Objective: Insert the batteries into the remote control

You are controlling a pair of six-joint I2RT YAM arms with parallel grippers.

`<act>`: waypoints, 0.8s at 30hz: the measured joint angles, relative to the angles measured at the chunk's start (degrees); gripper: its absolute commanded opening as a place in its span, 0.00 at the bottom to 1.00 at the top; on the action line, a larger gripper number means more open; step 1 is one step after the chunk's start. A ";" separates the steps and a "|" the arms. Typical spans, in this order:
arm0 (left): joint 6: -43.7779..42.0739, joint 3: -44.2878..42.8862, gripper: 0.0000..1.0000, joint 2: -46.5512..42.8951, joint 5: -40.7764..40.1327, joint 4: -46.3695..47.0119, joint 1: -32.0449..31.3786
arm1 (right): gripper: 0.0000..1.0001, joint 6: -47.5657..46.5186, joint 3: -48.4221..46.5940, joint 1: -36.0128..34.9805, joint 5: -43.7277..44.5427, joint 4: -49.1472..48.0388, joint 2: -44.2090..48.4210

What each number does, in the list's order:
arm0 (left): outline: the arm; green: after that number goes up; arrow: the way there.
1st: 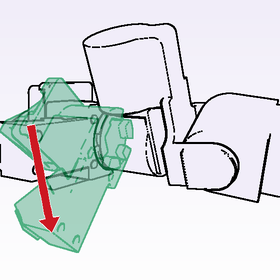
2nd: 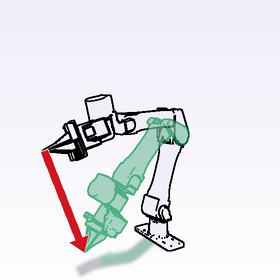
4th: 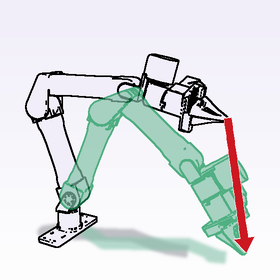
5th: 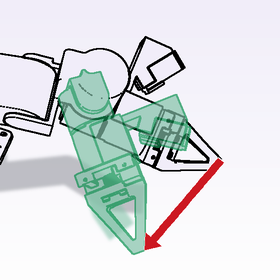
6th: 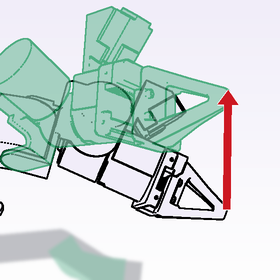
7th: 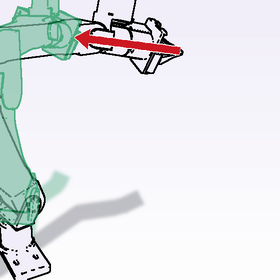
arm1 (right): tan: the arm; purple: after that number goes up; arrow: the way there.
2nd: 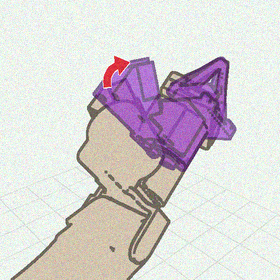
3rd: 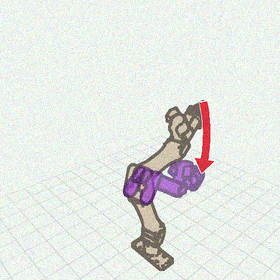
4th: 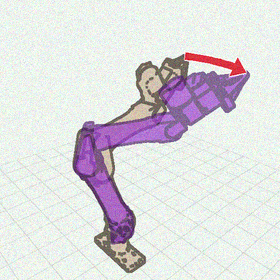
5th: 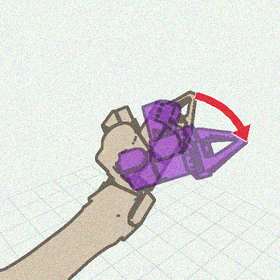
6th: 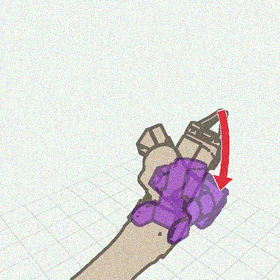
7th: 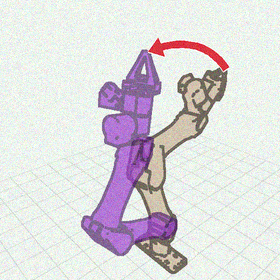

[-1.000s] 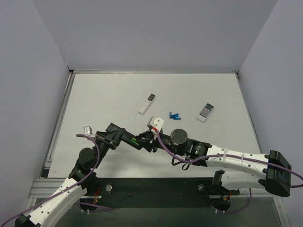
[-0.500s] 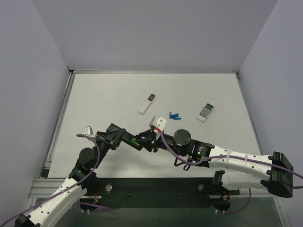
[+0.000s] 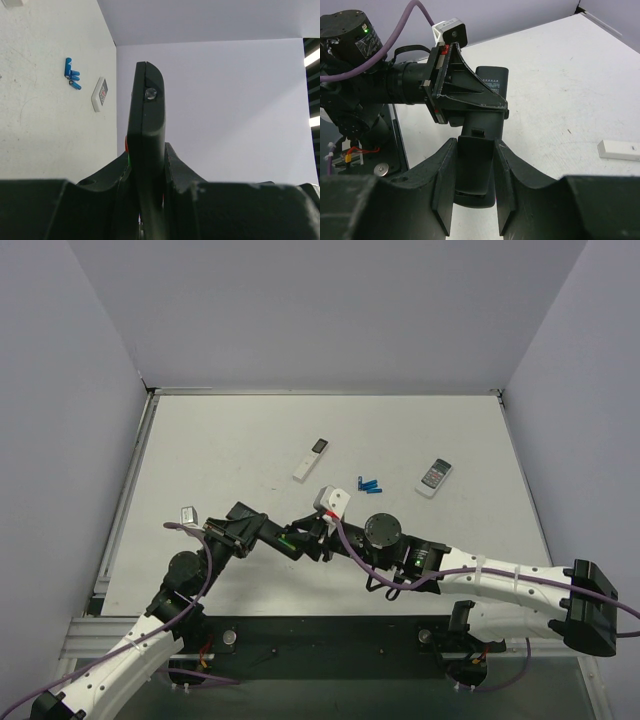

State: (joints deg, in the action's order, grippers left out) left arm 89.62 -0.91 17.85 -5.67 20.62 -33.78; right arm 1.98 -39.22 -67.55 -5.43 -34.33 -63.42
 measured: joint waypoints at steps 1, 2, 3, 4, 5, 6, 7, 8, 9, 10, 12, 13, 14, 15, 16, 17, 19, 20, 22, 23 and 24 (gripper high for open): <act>0.00 0.00 0.00 0.00 0.00 0.00 0.00 | 0.00 -0.02 0.00 0.00 0.00 -0.07 -0.22; 0.00 0.00 0.00 0.00 0.04 0.02 0.00 | 0.00 -0.04 0.00 0.00 0.00 -0.07 -0.37; 0.02 0.00 0.00 0.00 0.07 0.02 0.00 | 0.00 -0.09 0.00 0.00 0.00 -0.15 -0.52; 0.04 0.00 0.00 0.00 0.09 0.04 0.00 | 0.00 -0.11 0.00 0.00 0.00 -0.20 -0.63; 0.09 0.00 0.00 0.00 0.09 0.04 0.00 | 0.00 -0.13 0.00 0.00 0.00 -0.20 -0.76; 0.13 0.00 0.00 -0.02 0.11 0.04 0.00 | 0.00 -0.13 0.00 0.00 0.02 -0.20 -0.87; 0.20 0.00 0.00 -0.04 0.11 0.04 0.00 | 0.00 -0.13 0.00 0.00 0.02 -0.20 -0.98; 0.22 0.00 0.00 -0.11 0.11 0.07 0.00 | 0.00 -0.13 0.00 0.00 0.02 -0.20 -1.05; 0.26 0.00 0.00 -0.20 0.11 0.07 0.00 | 0.00 -0.13 0.00 0.00 0.02 -0.20 -1.09; 0.28 0.00 0.00 -0.26 0.11 0.07 0.00 | 0.00 -0.13 0.00 0.00 0.02 -0.20 -1.09; 0.33 0.00 0.00 -0.44 0.11 0.04 0.00 | 0.00 -0.13 0.00 0.00 0.02 -0.20 -1.09; 0.35 0.00 0.00 -0.52 0.11 0.04 0.00 | 0.00 -0.13 0.00 0.00 0.04 -0.20 -1.09; 0.37 0.00 0.00 -0.57 0.09 0.04 0.00 | 0.00 -0.13 0.00 0.00 0.04 -0.20 -1.09; 0.39 0.00 0.00 -0.59 0.11 0.07 0.00 | 0.00 -0.15 0.00 0.00 0.04 -0.20 -1.09; 0.44 0.00 0.00 -0.59 0.09 0.04 0.00 | 0.00 -0.15 0.00 0.00 0.04 -0.20 -1.09; 0.46 0.00 0.00 -0.59 0.11 0.04 0.00 | 0.00 -0.17 0.00 0.00 0.04 -0.20 -1.09; 0.63 0.00 0.00 -0.63 0.11 0.04 0.00 | 0.00 -0.24 0.00 0.00 0.07 -0.20 -1.09; 0.70 0.00 0.00 -0.66 0.11 0.04 0.00 | 0.00 -0.35 0.00 0.00 0.07 -0.20 -1.09; 0.81 0.00 0.00 -0.70 0.11 0.04 0.00 | 0.00 -0.42 0.00 0.00 0.07 -0.20 -1.09; 0.83 0.00 0.00 -0.72 0.11 0.04 0.00 | 0.00 -0.44 0.00 0.00 0.07 -0.20 -1.09; 0.85 0.00 0.00 -0.70 0.11 0.04 0.00 | 0.00 -0.42 0.00 0.00 0.07 -0.20 -1.09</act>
State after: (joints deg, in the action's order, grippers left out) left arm 90.48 -0.91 17.15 -5.56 20.67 -33.78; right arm 1.56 -39.22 -67.55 -5.37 -34.52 -64.51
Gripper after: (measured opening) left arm 0.275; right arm 0.271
